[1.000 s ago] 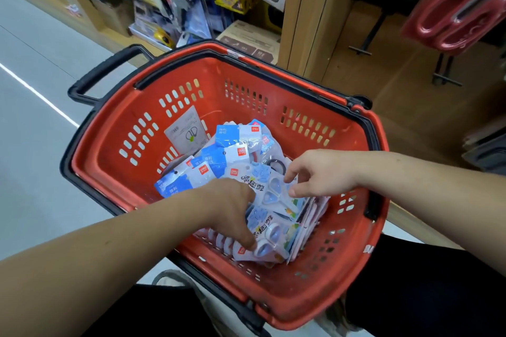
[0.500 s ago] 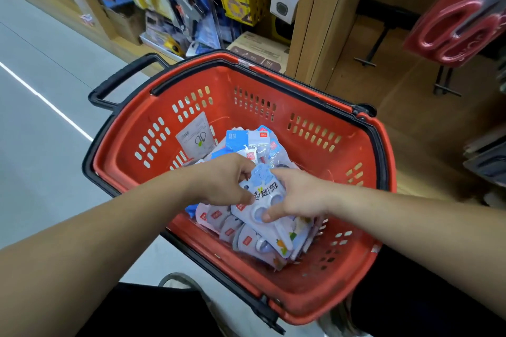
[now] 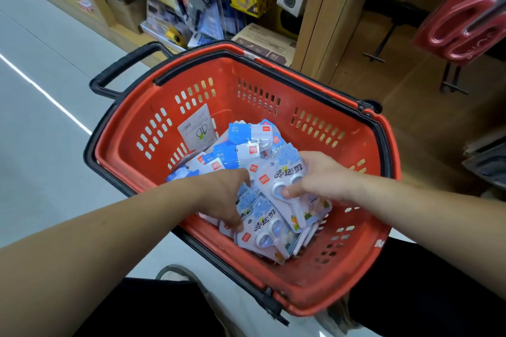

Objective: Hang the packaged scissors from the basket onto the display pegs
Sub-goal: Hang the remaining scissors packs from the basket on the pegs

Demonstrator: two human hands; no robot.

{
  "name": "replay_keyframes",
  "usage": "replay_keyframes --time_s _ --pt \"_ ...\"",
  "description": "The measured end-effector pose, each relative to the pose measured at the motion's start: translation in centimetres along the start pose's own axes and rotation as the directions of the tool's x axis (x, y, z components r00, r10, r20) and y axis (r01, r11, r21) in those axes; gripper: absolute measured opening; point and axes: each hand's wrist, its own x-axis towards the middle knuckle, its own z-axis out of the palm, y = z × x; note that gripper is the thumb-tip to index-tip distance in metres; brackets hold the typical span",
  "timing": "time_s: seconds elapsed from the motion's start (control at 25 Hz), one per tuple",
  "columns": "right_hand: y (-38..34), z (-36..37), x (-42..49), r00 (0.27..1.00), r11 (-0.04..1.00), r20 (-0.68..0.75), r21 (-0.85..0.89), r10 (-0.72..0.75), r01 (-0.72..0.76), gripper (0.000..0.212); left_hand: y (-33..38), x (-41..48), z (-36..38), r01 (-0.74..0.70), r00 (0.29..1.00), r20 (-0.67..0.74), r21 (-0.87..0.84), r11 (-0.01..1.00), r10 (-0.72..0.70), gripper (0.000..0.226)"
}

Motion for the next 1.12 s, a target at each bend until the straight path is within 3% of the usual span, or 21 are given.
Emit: replay_keyframes --time_s 0.08,0.16,0.24,0.32,0.44,0.52,0.6,0.68,0.8,0.92,1.0,1.08,1.12 --pt "0.3 0.5 0.1 1.000 1.000 -0.021 0.009 -0.003 0.003 0.042 0.2 0.4 0.4 -0.094 0.995 -0.041 -0.089 0.992 0.091 0.091" --pt "0.6 0.2 0.1 0.999 1.000 -0.037 0.003 -0.009 0.010 0.043 0.1 0.7 0.3 -0.066 0.998 -0.035 -0.216 0.974 0.060 0.088" --pt "0.7 -0.4 0.0 1.000 0.999 -0.018 0.045 -0.006 0.006 0.042 -0.3 1.0 0.3 -0.038 0.999 -0.012 -0.270 0.962 0.036 0.065" --pt "0.8 -0.8 0.0 1.000 0.996 -0.022 0.087 0.002 0.000 0.041 -0.7 1.3 0.7 -0.045 0.998 0.035 -0.167 0.985 0.052 0.043" --pt "0.5 -0.8 -0.2 1.000 0.994 -0.003 0.109 0.000 0.000 0.047 -0.2 1.3 1.1 -0.043 0.991 0.122 -0.042 0.998 0.048 0.041" --pt "-0.1 -1.0 -0.2 1.000 0.994 0.021 0.108 -0.010 0.008 0.049 0.3 0.8 -0.4 -0.081 0.996 0.040 -0.024 0.996 0.082 0.025" --pt "-1.0 -1.7 -0.3 0.999 0.990 0.007 0.139 -0.037 0.036 0.042 0.6 -0.2 -3.0 -0.111 0.985 -0.139 -0.049 0.993 0.104 0.017" --pt "-2.3 -2.5 -0.7 0.996 0.976 -0.014 0.201 -0.087 0.088 0.041 0.3 -1.6 -5.7 -0.175 0.934 -0.347 -0.222 0.959 0.090 0.015" --pt "-5.0 -3.5 -1.9 0.978 0.932 -0.075 0.296 -0.196 0.209 0.053 0.8 -4.0 -8.8 -0.366 0.855 -0.512 -0.485 0.794 0.081 0.020" --pt "-8.0 -5.4 -3.1 0.936 0.888 -0.198 0.308 -0.292 0.342 0.067 2.4 -5.7 -10.9 -0.509 0.782 -0.609 -0.500 0.701 0.133 0.011" --pt "-9.2 -6.8 -3.9 0.912 0.837 -0.225 0.367 -0.343 0.405 0.069 3.8 -6.0 -11.7 -0.602 0.705 -0.703 -0.521 0.605 0.096 0.012" --pt "-10.0 -7.5 -4.7 0.898 0.771 -0.208 0.459 -0.389 0.440 0.064 5.5 -5.9 -12.2 -0.688 0.644 -0.765 -0.592 0.420 -0.022 0.009" --pt "-10.3 -7.6 -5.2 0.891 0.739 -0.221 0.500 -0.396 0.453 0.063 6.6 -5.8 -12.4 -0.723 0.629 -0.772 -0.622 0.300 -0.085 0.019"
